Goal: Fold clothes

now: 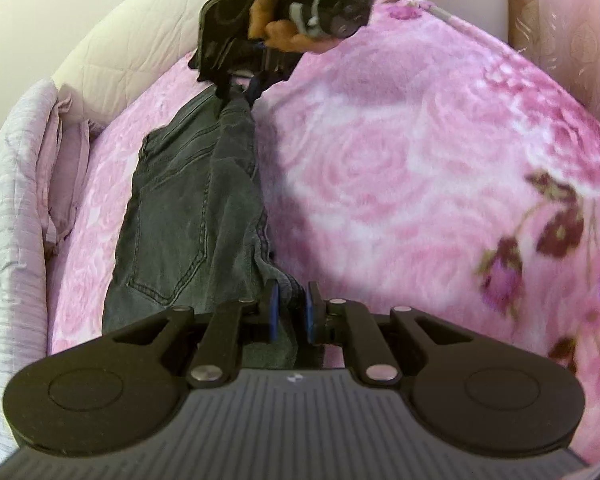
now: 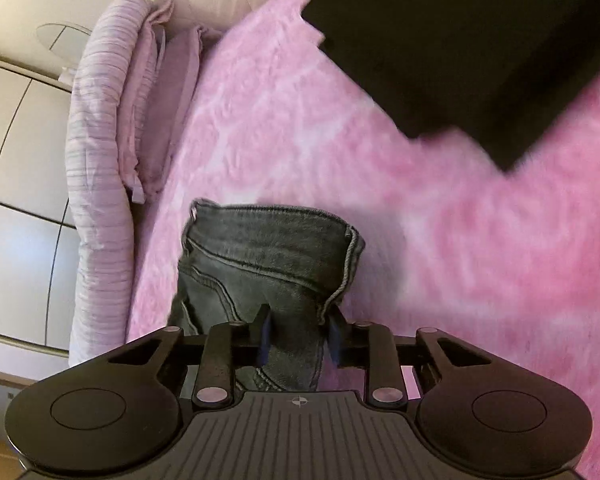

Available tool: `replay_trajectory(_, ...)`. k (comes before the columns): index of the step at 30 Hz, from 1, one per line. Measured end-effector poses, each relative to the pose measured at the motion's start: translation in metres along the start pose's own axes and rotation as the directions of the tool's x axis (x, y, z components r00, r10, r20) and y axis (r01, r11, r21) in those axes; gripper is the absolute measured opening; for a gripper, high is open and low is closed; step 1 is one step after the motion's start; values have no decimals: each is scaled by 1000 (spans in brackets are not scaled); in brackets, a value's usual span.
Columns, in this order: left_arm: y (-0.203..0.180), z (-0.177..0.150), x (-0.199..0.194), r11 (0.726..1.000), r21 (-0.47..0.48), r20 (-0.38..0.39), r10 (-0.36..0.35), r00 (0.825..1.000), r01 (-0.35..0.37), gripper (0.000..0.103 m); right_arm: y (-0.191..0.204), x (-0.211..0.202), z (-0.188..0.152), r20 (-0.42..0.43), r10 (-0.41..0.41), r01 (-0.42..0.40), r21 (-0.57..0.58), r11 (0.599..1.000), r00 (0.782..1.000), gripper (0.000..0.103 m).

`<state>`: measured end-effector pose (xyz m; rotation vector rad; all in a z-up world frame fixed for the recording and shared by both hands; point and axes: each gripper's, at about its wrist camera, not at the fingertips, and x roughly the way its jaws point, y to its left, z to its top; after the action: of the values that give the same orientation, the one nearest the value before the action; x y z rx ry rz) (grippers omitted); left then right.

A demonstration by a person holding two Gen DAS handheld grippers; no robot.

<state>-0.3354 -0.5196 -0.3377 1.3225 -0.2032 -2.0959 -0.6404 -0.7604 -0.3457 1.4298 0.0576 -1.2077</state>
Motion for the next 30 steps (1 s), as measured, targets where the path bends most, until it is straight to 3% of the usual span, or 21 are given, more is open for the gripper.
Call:
replay_trajectory(3, -1, 21, -2, 999, -34, 26, 14, 1000, -13, 9, 11, -6, 15, 38, -13, 15, -53, 998, 999, 25)
replay_trajectory(5, -3, 20, -8, 997, -76, 3, 11, 1000, -11, 9, 17, -15, 25, 61, -20, 27, -106, 994, 998, 24)
replay_trajectory(9, -7, 15, -22, 987, -161, -49, 0, 999, -8, 9, 11, -12, 27, 16, -98, 99, -207, 973, 995, 26)
replay_trajectory(12, -10, 11, -32, 974, -225, -87, -11, 996, -9, 17, 7, -10, 29, -13, -158, 148, -284, 947, 987, 38)
replay_trajectory(13, -11, 10, -35, 969, -246, -99, -15, 995, -10, 26, 12, -15, 22, -2, -167, 158, -315, 936, 986, 43)
replay_trajectory(15, -13, 8, -42, 958, -287, -124, -25, 992, -12, 30, 22, -26, 7, 20, -184, 178, -376, 909, 983, 45)
replay_trajectory(18, -10, -8, -58, 927, -372, -184, -26, 983, -45, 33, 47, -39, -42, -19, -170, 137, -504, 853, 985, 46)
replay_trajectory(20, 1, -44, -80, 880, -454, -278, 6, 961, -137, 39, 64, -47, -74, -46, -163, 106, -582, 806, 985, 47)
replay_trajectory(22, 11, -87, -104, 837, -486, -383, 54, 922, -251, 44, 81, -55, -107, -74, -159, 72, -655, 752, 984, 47)
replay_trajectory(24, 18, -132, -129, 804, -478, -476, 102, 873, -354, 48, 97, -64, -140, -102, -158, 36, -721, 692, 982, 48)
replay_trajectory(26, 16, -176, -148, 811, -420, -536, 140, 832, -407, 53, 120, -60, -191, -179, -145, -65, -816, 575, 973, 48)
replay_trajectory(29, 13, -243, -176, 821, -321, -613, 200, 764, -473, 61, 149, -49, -273, -271, -138, -205, -908, 366, 953, 48)
replay_trajectory(30, 8, -263, -181, 839, -278, -623, 213, 753, -467, 61, 158, -46, -299, -293, -133, -244, -923, 297, 947, 48)
